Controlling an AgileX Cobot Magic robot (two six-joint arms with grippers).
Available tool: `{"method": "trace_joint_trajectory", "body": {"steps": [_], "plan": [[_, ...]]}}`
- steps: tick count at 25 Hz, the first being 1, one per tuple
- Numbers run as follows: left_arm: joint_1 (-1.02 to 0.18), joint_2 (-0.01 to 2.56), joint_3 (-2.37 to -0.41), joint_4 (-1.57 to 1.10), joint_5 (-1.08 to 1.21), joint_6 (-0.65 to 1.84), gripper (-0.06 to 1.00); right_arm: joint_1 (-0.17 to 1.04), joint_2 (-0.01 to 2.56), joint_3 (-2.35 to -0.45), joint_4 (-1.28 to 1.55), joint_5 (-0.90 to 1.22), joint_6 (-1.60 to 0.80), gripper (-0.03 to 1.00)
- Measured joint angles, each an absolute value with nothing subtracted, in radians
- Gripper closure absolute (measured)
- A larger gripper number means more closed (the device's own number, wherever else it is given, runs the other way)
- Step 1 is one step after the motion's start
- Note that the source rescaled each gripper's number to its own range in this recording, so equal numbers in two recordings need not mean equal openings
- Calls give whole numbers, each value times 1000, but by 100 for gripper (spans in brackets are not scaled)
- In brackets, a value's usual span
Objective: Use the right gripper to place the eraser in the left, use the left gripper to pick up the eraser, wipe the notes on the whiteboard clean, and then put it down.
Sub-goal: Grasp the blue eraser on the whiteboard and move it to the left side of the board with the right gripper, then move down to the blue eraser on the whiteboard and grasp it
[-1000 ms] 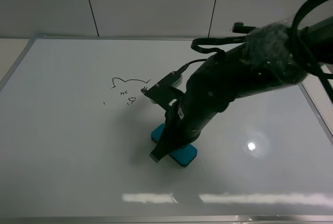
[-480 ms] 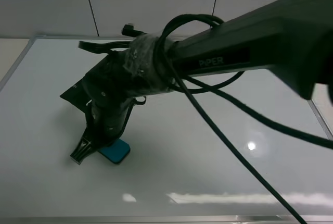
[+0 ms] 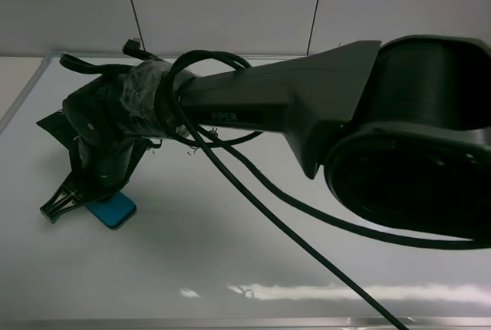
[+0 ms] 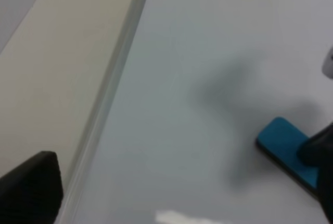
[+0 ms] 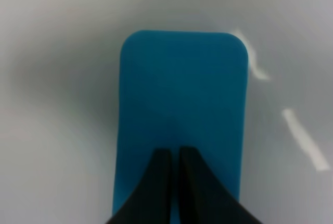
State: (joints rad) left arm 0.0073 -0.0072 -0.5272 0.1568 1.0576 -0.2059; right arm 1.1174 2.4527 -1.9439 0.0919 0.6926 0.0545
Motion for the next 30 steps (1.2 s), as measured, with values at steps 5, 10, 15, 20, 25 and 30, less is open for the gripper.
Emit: {"method": "trace_joint_trajectory", "body": {"steps": [5, 10, 15, 20, 25, 30], "plan": [[7, -7, -527, 157, 1058, -206, -4, 1116, 2459, -1956, 78, 693, 81, 97], [7, -7, -527, 157, 1058, -206, -4, 1109, 2459, -1956, 77, 690, 107, 97], [7, -7, -527, 157, 1058, -206, -4, 1107, 2454, -1957, 76, 689, 113, 97], [7, -7, -527, 157, 1058, -206, -4, 1097, 2417, -1947, 26, 766, 114, 97], [7, -7, -527, 157, 1058, -206, -4, 1092, 2329, -1940, -39, 833, 114, 97], [7, -7, -527, 157, 1058, -206, -4, 1092, 2226, -1940, -118, 836, 150, 95]]}}
